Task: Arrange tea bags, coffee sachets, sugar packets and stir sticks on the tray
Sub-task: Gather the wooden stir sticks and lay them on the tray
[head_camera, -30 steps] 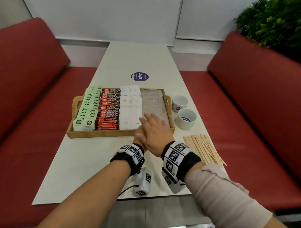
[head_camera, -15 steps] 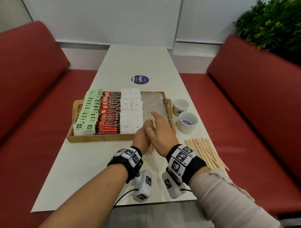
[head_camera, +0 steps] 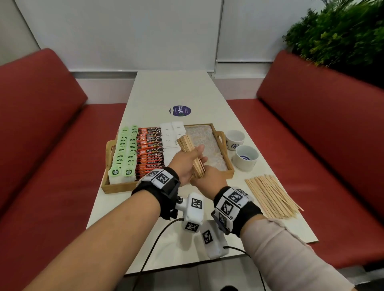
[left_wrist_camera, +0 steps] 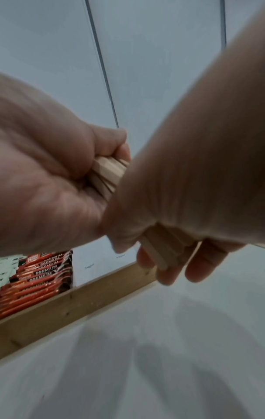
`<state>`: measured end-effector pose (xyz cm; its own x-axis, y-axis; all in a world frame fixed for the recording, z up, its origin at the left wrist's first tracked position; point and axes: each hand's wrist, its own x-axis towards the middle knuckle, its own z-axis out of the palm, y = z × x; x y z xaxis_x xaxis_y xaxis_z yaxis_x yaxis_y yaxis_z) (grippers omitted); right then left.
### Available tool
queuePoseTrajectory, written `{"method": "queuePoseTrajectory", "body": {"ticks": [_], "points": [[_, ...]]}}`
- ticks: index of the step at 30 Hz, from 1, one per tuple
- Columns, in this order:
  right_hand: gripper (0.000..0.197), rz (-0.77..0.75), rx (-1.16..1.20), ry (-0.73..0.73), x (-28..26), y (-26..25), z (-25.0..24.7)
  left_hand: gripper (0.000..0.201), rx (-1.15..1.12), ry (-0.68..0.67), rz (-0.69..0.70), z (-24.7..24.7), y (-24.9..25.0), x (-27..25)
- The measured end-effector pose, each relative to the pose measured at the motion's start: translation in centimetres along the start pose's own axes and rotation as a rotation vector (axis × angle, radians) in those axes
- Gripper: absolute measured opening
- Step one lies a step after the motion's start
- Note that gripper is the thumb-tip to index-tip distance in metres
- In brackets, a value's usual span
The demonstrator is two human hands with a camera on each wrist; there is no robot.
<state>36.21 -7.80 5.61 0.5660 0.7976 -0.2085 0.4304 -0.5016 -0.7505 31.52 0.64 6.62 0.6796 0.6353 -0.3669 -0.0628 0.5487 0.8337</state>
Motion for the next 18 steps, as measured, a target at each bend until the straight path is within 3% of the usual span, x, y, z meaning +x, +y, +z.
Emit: {"method": "queuePoseTrajectory", "body": {"ticks": [1,4,6,8,11,18], "points": [[0.006,-0.012,-0.007,-0.003,0.0,-0.4,0.0,0.016,0.035,0.003,-0.003,-0.1,0.2,0.3],[0.020,-0.023,-0.022,-0.022,0.3,-1.4,0.0,0.018,0.127,0.019,0.012,-0.3,1.0,0.8],[0.006,-0.034,0.012,-0.011,0.6,-1.6,0.2,0.018,0.172,0.020,-0.003,-0.5,1.2,1.4],[0.029,-0.021,0.083,0.005,1.1,-1.4,0.4,0.015,0.186,0.015,-0.037,-0.7,1.5,1.9],[0.006,-0.037,0.121,0.013,2.2,-1.7,0.2,0.015,0.279,0.001,-0.066,-0.6,2.1,2.9],[0.008,0.000,0.115,-0.019,7.1,-2.6,-1.4,0.027,0.530,0.026,0.010,-0.7,5.1,7.0]]}}
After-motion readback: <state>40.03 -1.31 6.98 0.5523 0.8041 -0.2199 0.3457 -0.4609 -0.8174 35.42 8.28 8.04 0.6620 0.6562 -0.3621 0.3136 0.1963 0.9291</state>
